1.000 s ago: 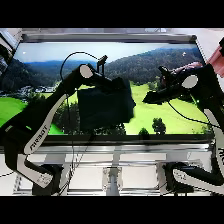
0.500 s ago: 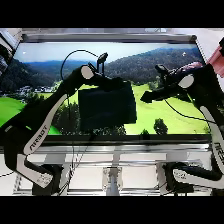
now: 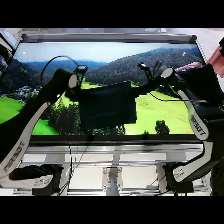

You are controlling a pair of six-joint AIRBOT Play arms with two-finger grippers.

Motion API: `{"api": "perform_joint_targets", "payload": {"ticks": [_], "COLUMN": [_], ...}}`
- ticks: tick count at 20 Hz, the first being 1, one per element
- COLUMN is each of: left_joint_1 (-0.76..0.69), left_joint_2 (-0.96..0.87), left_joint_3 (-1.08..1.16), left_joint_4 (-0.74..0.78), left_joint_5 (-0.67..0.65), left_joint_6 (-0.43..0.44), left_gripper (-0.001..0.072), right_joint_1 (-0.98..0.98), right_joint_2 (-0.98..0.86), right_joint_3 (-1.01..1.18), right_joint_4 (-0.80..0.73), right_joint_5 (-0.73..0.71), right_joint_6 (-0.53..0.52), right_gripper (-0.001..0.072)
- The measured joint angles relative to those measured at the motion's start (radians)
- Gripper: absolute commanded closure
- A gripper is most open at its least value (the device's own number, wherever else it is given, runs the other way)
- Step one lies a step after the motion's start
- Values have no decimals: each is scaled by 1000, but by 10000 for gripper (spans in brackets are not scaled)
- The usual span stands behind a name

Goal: Fold the clothes and pants, and hang the long-sleeved shirts on hangers.

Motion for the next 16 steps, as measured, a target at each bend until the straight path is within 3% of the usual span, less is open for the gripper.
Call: {"api": "perform_joint_targets", "payload": {"ticks": [3,7,8,10,11,16], "left_joint_1": [32,59,61,66,66,69], "left_joint_2": [128,281,307,344,356,378], "left_joint_3": [-191,-396,-432,-492,-514,-565], "left_joint_4": [42,63,66,69,70,73], "left_joint_5": [2,35,38,40,41,39], "left_joint_6": [-43,-101,-108,-118,-122,-132], "left_gripper": [215,215,215,214,215,215], "right_joint_1": [42,90,103,135,149,169], "right_joint_2": [-52,-89,-95,-106,-108,-111], "right_joint_3": [69,100,103,108,109,147], "right_joint_4": [-142,-216,-219,-218,-210,-217], "right_joint_5": [2,6,6,16,23,152], "right_joint_6": [95,152,157,169,171,234], "right_gripper": [99,127,215,476,683,689]}}
